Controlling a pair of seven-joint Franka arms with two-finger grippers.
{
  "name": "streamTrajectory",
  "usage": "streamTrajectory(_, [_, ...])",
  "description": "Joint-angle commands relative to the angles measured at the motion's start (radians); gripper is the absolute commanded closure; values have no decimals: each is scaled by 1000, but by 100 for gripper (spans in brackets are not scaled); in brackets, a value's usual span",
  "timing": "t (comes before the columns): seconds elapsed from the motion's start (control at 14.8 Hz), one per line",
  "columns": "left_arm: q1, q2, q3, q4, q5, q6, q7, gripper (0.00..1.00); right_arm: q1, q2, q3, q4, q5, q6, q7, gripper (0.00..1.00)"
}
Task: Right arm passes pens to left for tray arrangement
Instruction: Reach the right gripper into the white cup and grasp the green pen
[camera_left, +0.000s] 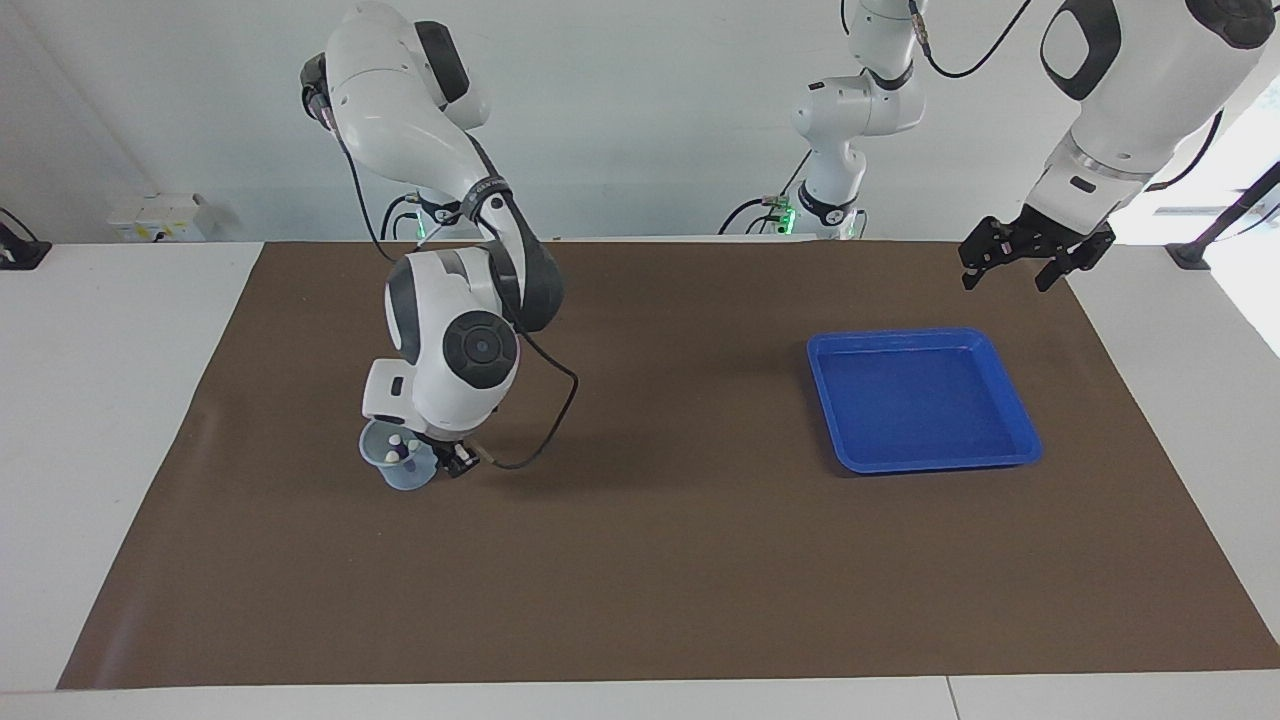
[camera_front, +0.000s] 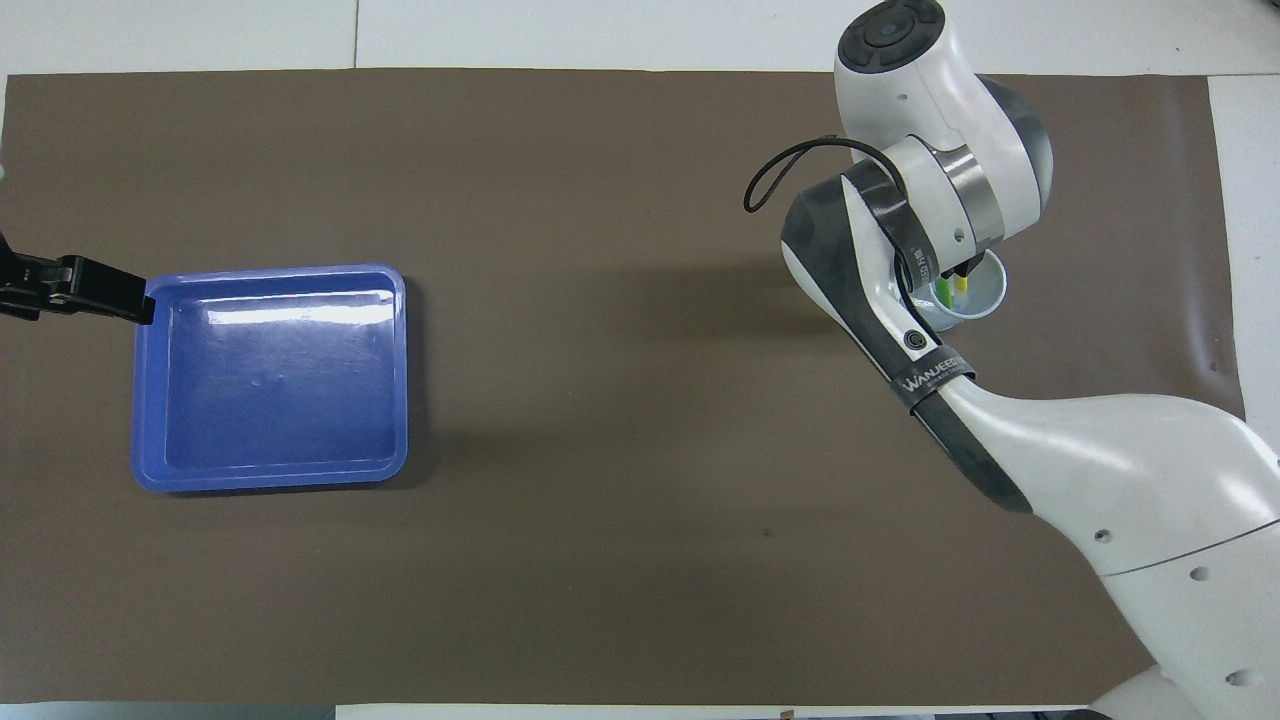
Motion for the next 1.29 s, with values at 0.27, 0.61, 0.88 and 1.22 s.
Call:
streamTrajectory(0.27, [2,-7,4,1,-8,-15,-3,0,-24,-29,15,-57,-26,23,53,44])
streamTrajectory(0.61, [2,-9,2,1,-8,-15,-3,0,-28,-29,12,-57,-34,31,58,53])
streamTrajectory(0.88, [2,-9,4,1,-7,-15,-3,0,-31,-30,10,-59,-34,31,75,53])
streamTrajectory(1.22, [2,-9,4,1,-8,-15,-3,0,-37,-35,10,-73,-37,32,76,59])
